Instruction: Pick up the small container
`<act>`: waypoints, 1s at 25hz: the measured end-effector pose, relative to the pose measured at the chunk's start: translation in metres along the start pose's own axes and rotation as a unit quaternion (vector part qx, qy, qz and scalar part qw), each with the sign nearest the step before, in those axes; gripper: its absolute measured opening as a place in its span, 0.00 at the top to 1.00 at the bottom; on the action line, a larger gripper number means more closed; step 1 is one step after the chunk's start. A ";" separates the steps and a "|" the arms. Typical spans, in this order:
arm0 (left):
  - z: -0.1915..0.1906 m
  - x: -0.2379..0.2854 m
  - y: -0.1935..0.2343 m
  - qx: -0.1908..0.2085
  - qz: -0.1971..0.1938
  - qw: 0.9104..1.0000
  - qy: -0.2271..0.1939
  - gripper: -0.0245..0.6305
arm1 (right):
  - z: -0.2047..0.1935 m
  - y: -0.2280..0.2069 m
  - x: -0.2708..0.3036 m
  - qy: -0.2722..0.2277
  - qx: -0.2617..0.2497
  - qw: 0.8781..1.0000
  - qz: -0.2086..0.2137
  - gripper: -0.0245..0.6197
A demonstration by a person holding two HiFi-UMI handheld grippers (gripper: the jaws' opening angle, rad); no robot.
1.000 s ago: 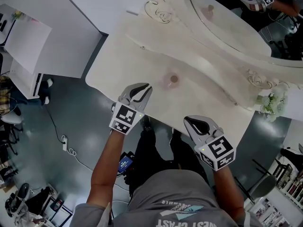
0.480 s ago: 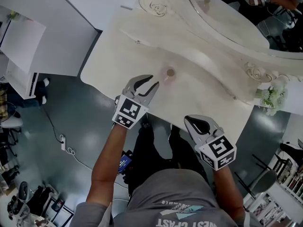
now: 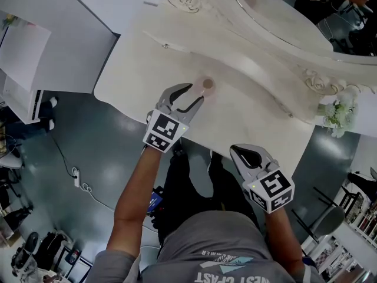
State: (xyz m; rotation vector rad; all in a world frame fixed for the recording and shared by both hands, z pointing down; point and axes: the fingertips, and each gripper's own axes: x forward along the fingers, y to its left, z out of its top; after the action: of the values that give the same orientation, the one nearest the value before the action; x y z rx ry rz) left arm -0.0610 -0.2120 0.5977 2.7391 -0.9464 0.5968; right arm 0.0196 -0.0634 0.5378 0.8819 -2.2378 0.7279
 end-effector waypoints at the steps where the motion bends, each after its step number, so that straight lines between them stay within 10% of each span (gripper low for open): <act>1: 0.000 0.003 -0.001 -0.001 -0.001 1.000 -0.001 0.69 | -0.002 0.000 -0.001 0.001 0.001 1.000 -0.001 0.96; 25: -0.001 0.066 -0.002 0.006 -0.007 1.000 -0.015 0.67 | -0.027 -0.020 0.002 0.021 0.023 0.999 -0.007 0.96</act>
State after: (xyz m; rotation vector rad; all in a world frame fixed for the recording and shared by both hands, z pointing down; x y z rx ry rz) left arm -0.0130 -0.2461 0.6267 2.7707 -0.9318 0.5613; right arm 0.0420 -0.0586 0.5621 0.8947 -2.1842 0.7869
